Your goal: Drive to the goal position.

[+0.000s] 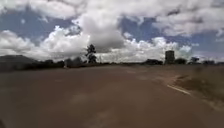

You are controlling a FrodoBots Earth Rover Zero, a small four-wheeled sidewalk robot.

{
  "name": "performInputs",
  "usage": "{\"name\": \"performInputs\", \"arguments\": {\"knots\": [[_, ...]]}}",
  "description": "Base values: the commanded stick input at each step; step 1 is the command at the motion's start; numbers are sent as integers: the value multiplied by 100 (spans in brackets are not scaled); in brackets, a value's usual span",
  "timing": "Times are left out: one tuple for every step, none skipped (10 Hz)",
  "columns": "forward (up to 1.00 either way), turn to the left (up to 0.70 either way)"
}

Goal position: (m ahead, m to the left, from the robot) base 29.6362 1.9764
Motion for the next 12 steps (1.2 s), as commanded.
{"name": "performInputs", "arguments": {"knots": [[100, 0], [100, 0], [100, 0], [100, -14], [100, -27], [100, -29], [100, -10], [100, 0], [100, 0], [100, 0], [100, 0], [100, -1]]}}
